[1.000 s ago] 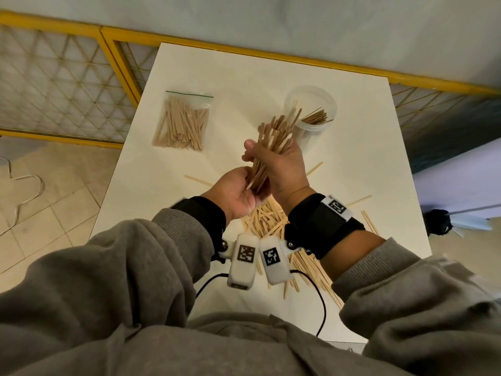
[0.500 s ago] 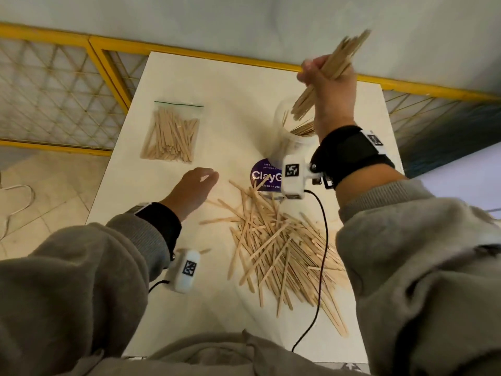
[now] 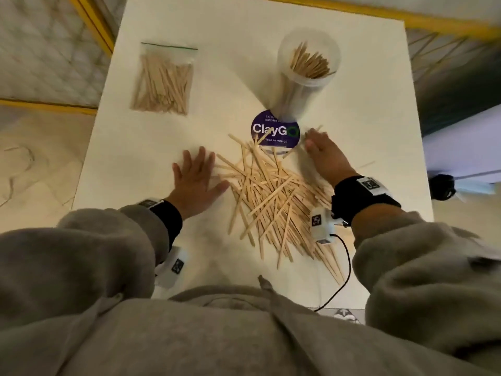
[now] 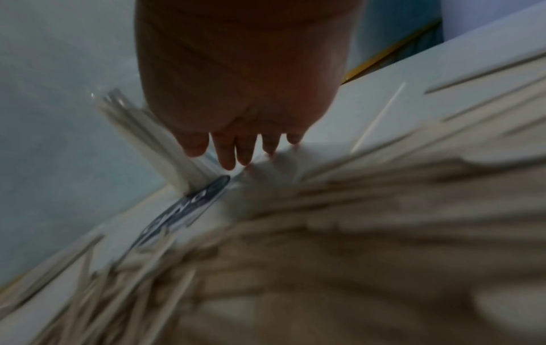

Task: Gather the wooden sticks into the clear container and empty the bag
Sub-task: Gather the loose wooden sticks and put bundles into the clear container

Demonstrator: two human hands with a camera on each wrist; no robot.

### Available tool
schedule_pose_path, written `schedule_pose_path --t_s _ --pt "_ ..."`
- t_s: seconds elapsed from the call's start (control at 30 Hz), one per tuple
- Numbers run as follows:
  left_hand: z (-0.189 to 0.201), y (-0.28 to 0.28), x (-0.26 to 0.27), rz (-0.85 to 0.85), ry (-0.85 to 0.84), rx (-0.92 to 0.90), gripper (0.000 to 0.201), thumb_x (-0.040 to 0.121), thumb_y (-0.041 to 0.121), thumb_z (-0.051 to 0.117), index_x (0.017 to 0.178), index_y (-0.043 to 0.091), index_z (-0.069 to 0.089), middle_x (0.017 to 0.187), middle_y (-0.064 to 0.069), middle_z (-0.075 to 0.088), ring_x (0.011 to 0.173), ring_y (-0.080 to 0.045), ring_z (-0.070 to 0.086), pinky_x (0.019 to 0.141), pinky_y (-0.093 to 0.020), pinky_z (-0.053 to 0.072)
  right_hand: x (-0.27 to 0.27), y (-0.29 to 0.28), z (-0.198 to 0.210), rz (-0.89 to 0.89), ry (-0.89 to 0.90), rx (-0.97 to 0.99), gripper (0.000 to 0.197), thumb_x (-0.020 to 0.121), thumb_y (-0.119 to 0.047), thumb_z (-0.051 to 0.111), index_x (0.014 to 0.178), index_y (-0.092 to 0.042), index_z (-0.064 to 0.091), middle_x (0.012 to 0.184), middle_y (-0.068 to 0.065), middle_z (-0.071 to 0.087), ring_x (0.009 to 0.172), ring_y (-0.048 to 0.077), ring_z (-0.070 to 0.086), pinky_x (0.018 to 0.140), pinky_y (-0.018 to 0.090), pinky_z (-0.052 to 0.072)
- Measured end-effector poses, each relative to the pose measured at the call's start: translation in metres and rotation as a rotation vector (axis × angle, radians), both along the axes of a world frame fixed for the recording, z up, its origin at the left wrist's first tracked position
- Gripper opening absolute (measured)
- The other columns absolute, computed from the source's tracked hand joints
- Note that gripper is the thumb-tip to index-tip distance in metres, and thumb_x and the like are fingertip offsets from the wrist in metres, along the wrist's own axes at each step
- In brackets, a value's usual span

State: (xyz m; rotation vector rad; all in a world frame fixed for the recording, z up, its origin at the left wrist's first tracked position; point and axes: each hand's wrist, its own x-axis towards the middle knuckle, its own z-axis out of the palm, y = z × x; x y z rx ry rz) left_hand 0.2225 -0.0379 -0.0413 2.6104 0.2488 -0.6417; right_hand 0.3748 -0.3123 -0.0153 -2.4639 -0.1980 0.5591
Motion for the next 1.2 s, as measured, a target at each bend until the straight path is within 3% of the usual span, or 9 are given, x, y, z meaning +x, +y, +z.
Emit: schedule_pose_path --t_s 0.13,0.27,0.33,0.43,0.5,0.63,0.97,1.07,1.2 --pt "0.013 -0.04 0.006 0.079 0.03 -0.184 0.077 0.092 0.062 0.027 0.15 0.023 -0.004 0.159 -0.003 -0.016 0.143 -0.029 -0.023 0.112 -0.055 -0.014 -0.027 0.017 -0.012 0.313 0.008 -0.139 0.055 0.096 -0.04 0.028 0.144 -0.013 0.03 0.155 0.017 0.026 0.147 0.038 0.012 0.114 0.066 0.014" --pt "0.036 -0.043 0.005 0.093 0.121 -0.403 0.075 0.093 0.053 0.037 0.15 0.025 -0.003 0.159 0.001 -0.013 0.144 -0.021 -0.018 0.117 -0.05 -0.008 -0.076 0.001 0.008 0.098 0.159 0.071 0.059 0.101 -0.048 0.03 0.152 -0.02 0.022 0.162 0.0 0.014 0.15 0.016 0.006 0.12 0.033 0.0" --pt "0.035 -0.019 -0.009 -0.055 0.133 -0.228 0.085 0.088 0.064 0.035 0.15 0.022 -0.007 0.158 -0.001 -0.017 0.144 -0.023 -0.02 0.117 -0.049 -0.007 -0.098 -0.037 0.016 -0.004 0.06 0.086 0.058 0.102 -0.045 0.033 0.153 -0.021 0.02 0.162 -0.005 0.007 0.149 0.01 -0.002 0.121 0.032 -0.004" --pt "0.023 0.032 -0.05 -0.275 0.083 0.114 0.098 0.072 0.075 0.013 0.149 0.017 -0.007 0.158 -0.002 -0.015 0.144 -0.028 -0.017 0.114 -0.052 -0.005 -0.126 -0.104 0.012 -0.053 -0.077 -0.071 0.077 0.094 -0.057 0.037 0.153 -0.015 0.014 0.163 0.008 0.004 0.15 0.025 -0.006 0.12 0.056 0.001" --pt "0.012 0.063 -0.087 -0.445 0.023 0.222 0.099 0.073 0.079 0.005 0.149 0.016 -0.003 0.158 -0.001 -0.013 0.145 -0.028 -0.016 0.113 -0.049 -0.011 -0.152 -0.135 0.003 0.03 -0.064 -0.261 0.108 0.077 -0.082 0.033 0.152 -0.011 0.001 0.16 0.022 -0.001 0.147 0.041 -0.007 0.115 0.065 0.0" --pt "-0.002 0.068 -0.123 -0.593 0.048 0.272 0.102 0.077 0.084 0.011 0.15 0.016 -0.007 0.157 -0.003 -0.021 0.144 -0.026 -0.018 0.111 -0.042 -0.018 -0.208 -0.148 -0.014 0.254 0.11 -0.504 0.142 0.047 -0.102 0.031 0.148 -0.019 -0.025 0.155 0.016 -0.032 0.143 0.037 -0.028 0.113 0.064 -0.007" --pt "-0.007 -0.035 -0.066 -0.373 -0.044 0.19 0.123 0.06 0.094 0.018 0.146 0.014 -0.021 0.151 -0.006 -0.033 0.141 -0.031 -0.026 0.11 -0.059 -0.011 -0.178 -0.05 -0.025 0.212 -0.024 -0.356 0.101 0.084 -0.078 0.028 0.15 -0.017 -0.019 0.156 0.015 -0.031 0.141 0.034 -0.032 0.116 0.061 -0.009" --pt "-0.001 -0.048 -0.049 -0.375 -0.043 0.155 0.122 0.065 0.089 0.034 0.144 0.018 -0.027 0.152 -0.008 -0.034 0.14 -0.032 -0.027 0.11 -0.06 -0.008 -0.159 -0.053 -0.018 0.171 -0.044 -0.273 0.102 0.08 -0.08 0.035 0.151 -0.026 -0.015 0.157 0.011 -0.028 0.143 0.033 -0.029 0.114 0.056 -0.015" --pt "0.01 -0.032 -0.023 -0.644 -0.039 0.153 0.119 0.072 0.075 0.052 0.134 0.031 -0.04 0.147 -0.001 -0.042 0.135 -0.032 -0.037 0.111 -0.06 -0.005 -0.128 -0.118 -0.005 -0.261 0.001 -0.305 0.123 0.066 -0.086 0.044 0.153 -0.016 -0.007 0.16 0.018 -0.017 0.146 0.04 -0.016 0.116 0.062 -0.002"
